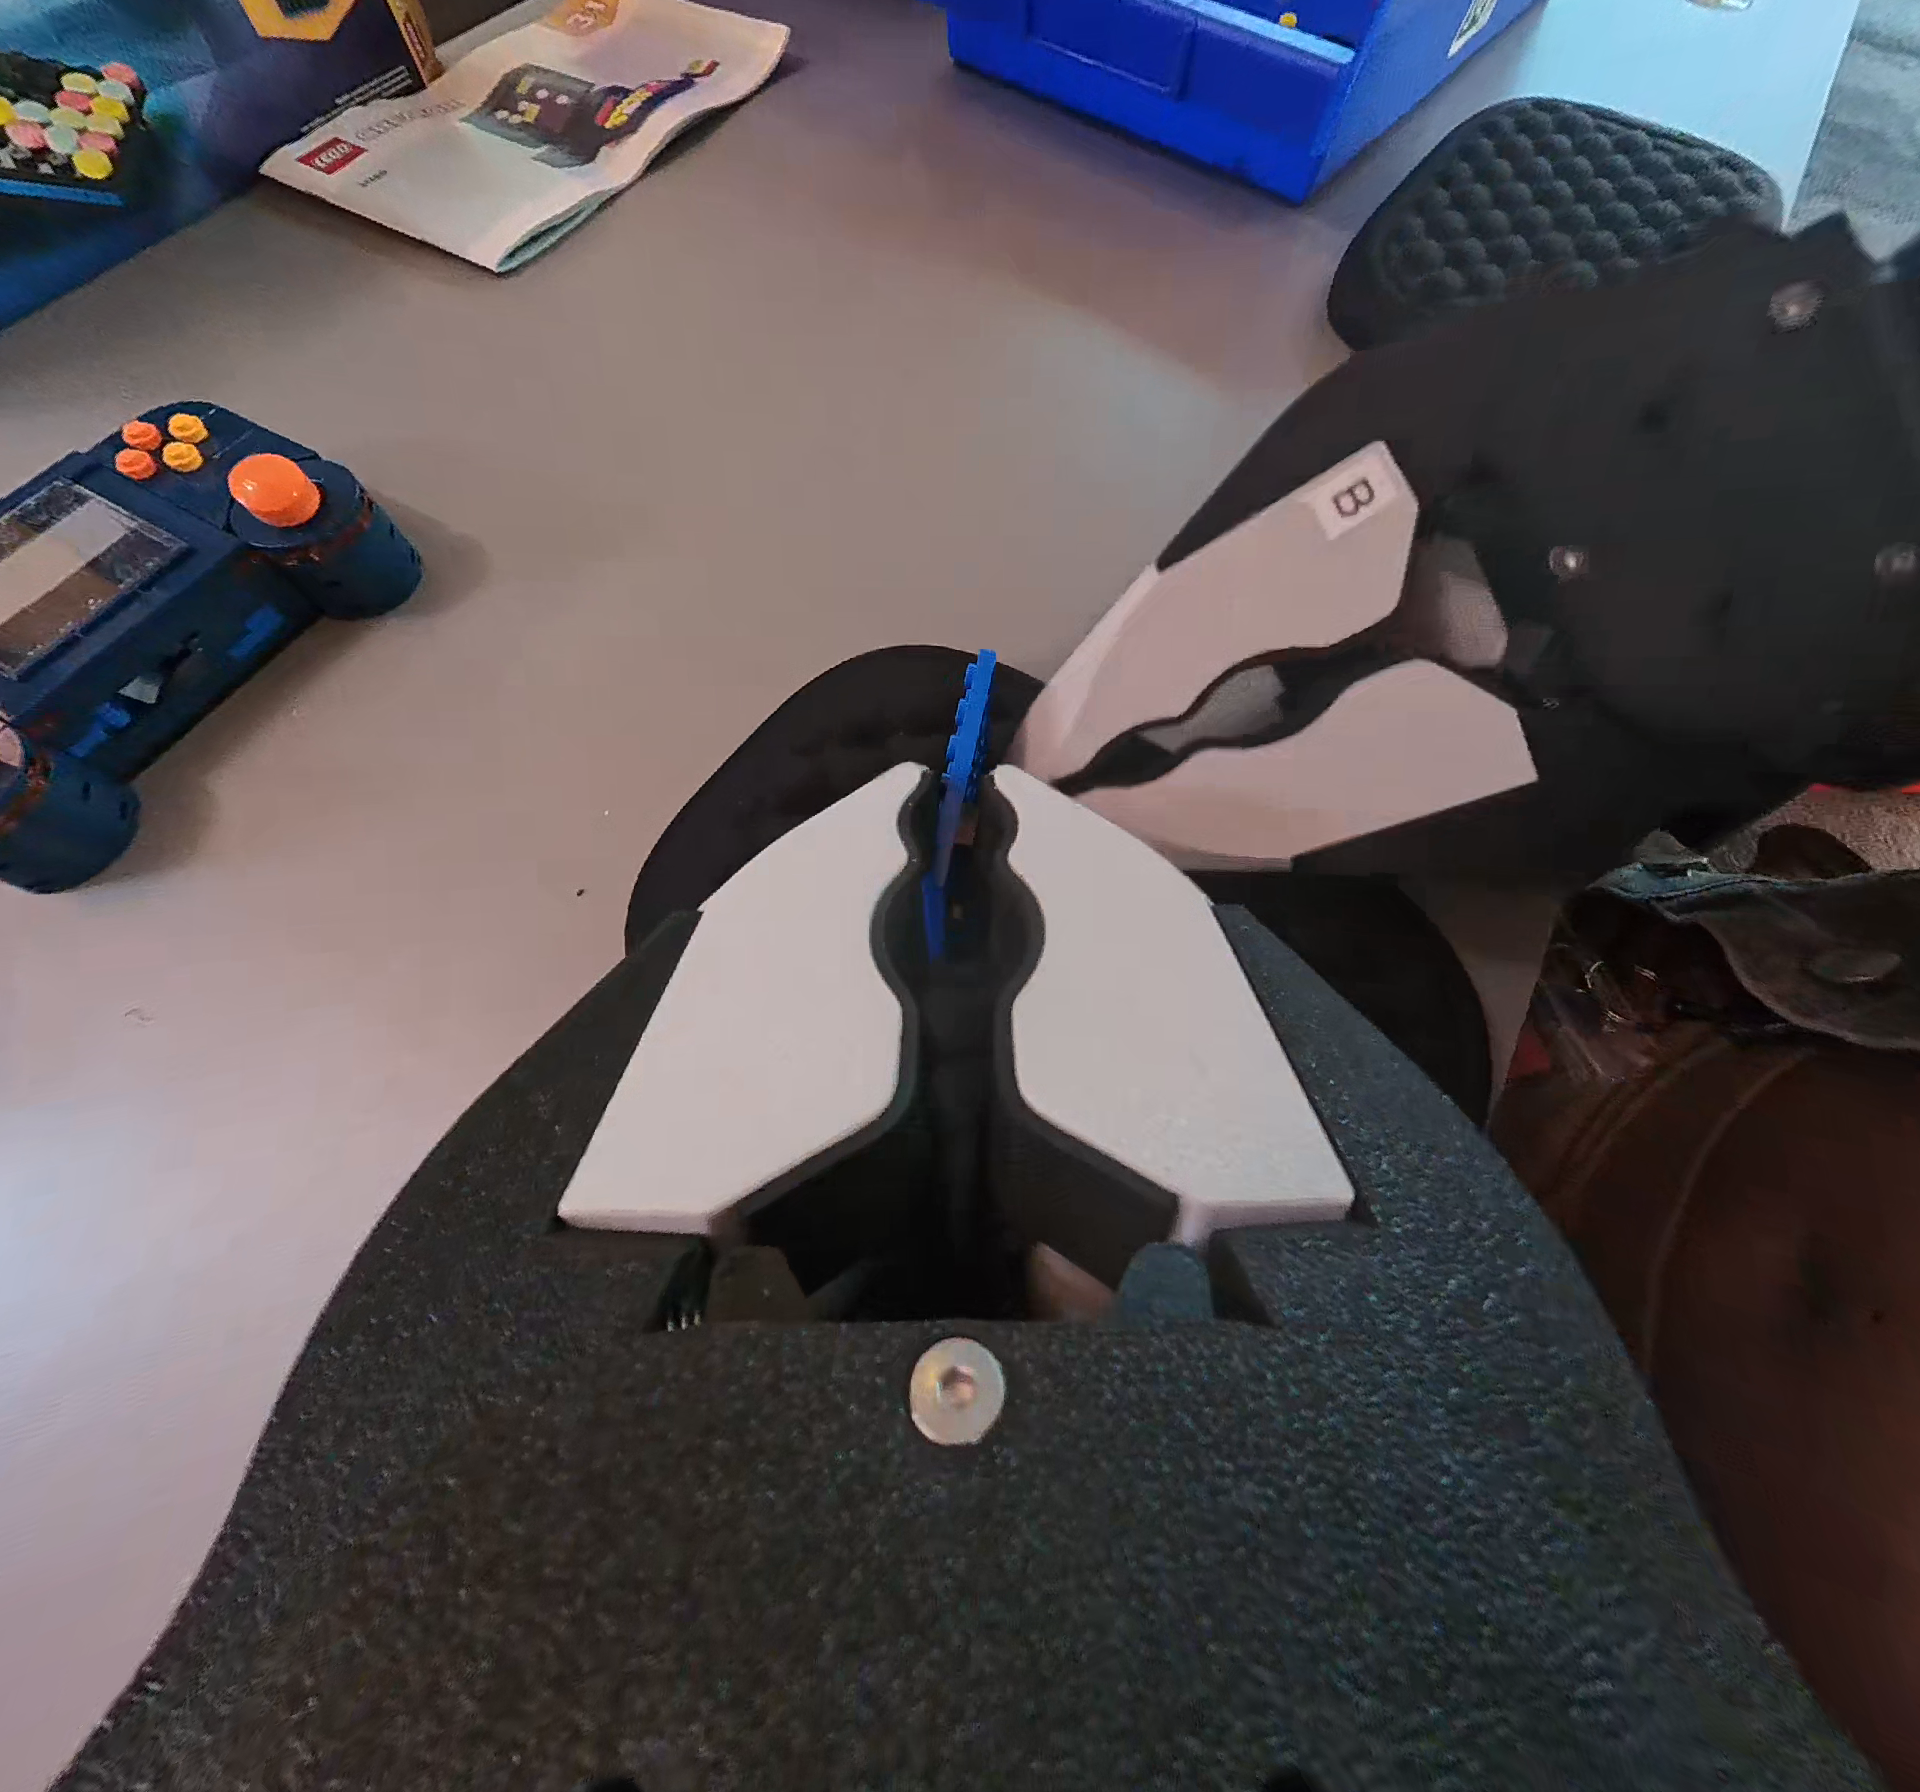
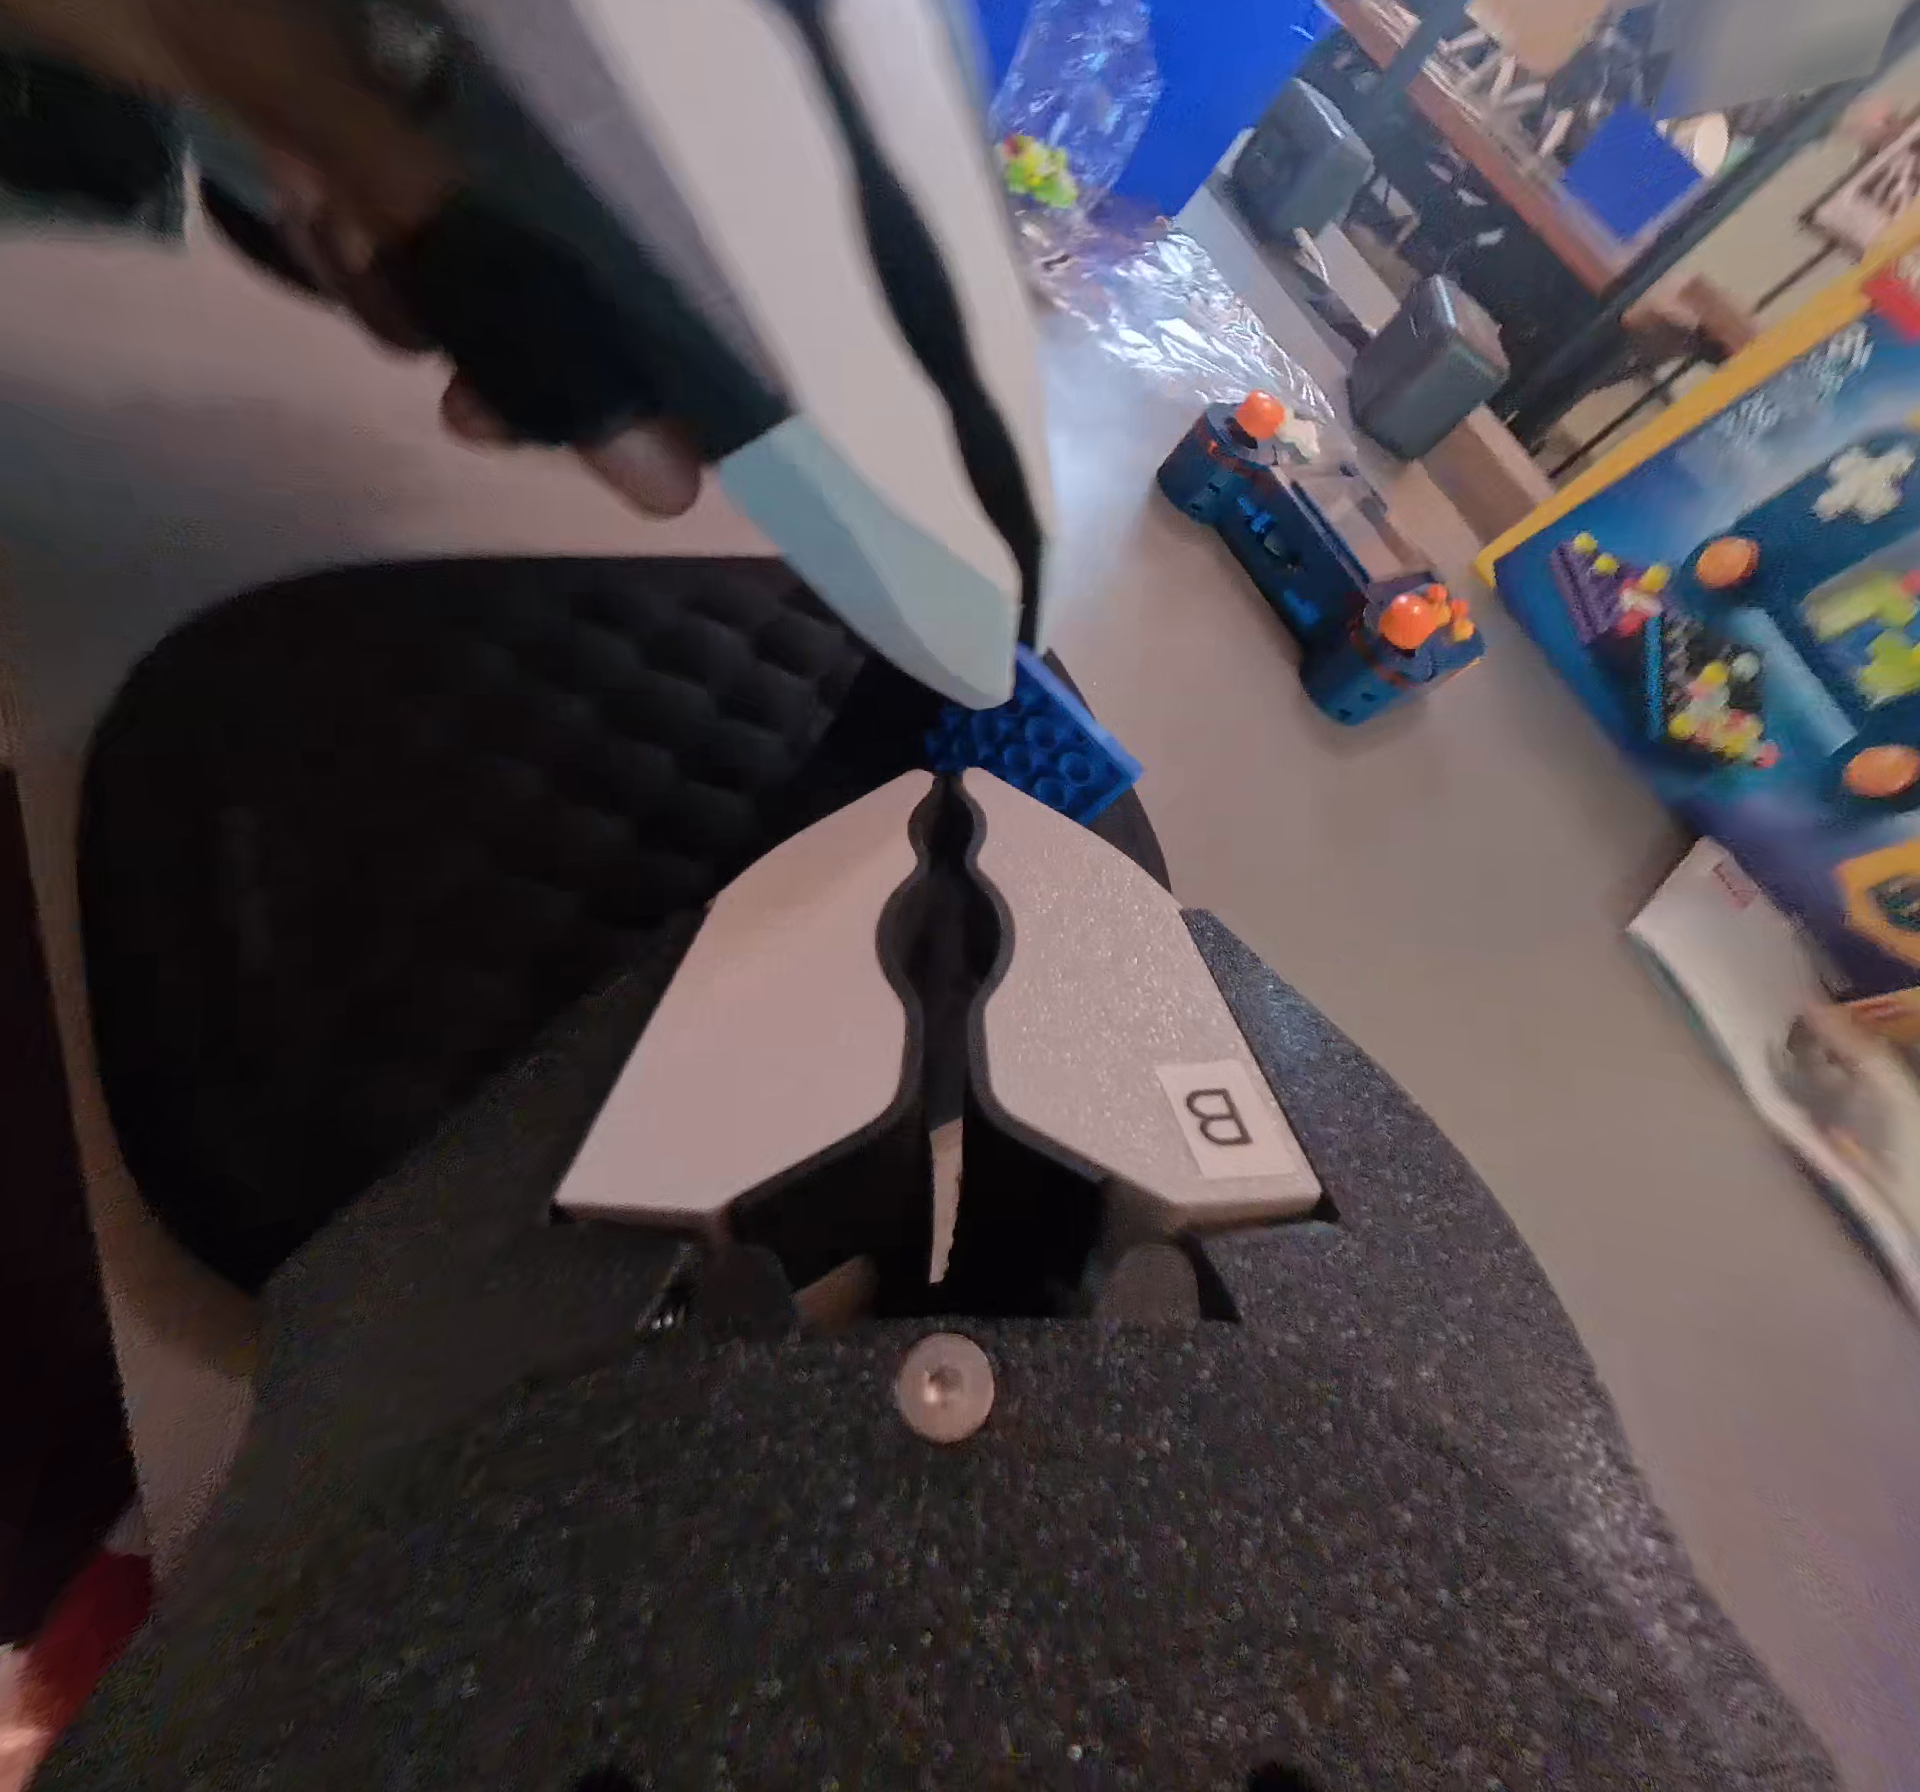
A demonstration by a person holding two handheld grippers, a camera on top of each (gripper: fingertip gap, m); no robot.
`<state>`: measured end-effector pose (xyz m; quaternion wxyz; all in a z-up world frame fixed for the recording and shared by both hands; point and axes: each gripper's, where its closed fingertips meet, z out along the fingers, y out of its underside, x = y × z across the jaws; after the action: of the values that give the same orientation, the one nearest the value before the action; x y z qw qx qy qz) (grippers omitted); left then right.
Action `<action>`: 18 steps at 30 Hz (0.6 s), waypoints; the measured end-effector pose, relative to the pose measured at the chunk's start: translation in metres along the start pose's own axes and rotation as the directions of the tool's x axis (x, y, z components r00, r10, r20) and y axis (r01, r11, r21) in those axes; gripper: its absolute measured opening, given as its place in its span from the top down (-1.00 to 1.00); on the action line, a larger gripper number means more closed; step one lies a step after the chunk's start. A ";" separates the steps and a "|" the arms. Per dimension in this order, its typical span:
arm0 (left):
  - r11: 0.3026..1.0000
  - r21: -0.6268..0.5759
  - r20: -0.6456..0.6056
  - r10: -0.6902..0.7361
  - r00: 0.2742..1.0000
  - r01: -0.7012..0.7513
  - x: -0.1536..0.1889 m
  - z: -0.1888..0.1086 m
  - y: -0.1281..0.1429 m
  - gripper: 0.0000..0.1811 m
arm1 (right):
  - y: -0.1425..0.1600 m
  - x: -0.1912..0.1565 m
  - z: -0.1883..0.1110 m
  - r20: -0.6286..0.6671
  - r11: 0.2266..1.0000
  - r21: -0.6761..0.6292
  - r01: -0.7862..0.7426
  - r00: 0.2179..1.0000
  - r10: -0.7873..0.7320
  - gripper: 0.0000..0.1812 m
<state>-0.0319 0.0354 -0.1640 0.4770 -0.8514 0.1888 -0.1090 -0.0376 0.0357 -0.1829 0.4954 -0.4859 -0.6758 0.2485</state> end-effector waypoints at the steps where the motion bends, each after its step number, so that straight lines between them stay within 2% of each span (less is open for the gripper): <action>1: 1.000 0.013 0.001 -0.004 1.000 0.004 0.000 0.000 0.000 0.93 | -0.001 0.005 0.000 -0.014 0.999 0.001 -0.040 0.999 0.040 1.00; 3: 0.999 0.034 0.001 0.010 1.000 -0.010 0.001 -0.001 0.000 0.93 | 0.000 0.003 0.001 0.004 0.999 -0.002 -0.052 0.999 0.052 1.00; 8: 0.997 0.028 -0.054 0.076 0.996 -0.075 0.004 0.000 0.004 0.92 | 0.005 -0.003 0.006 -0.008 0.973 -0.093 0.209 0.978 -0.211 0.99; 13: 0.992 0.005 -0.106 0.129 0.986 -0.129 0.007 0.004 0.005 0.91 | 0.011 -0.003 0.007 0.087 0.892 -0.214 0.399 0.917 -0.389 1.00; 18: 0.997 0.031 -0.157 0.073 0.985 -0.069 0.006 0.004 0.006 0.91 | 0.013 -0.004 0.009 0.140 0.819 -0.273 0.505 0.863 -0.485 1.00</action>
<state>-0.0259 0.0334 -0.1714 0.4750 -0.8267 0.2546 -0.1615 -0.0402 0.0385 -0.1984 0.4410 -0.3551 -0.8240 0.0210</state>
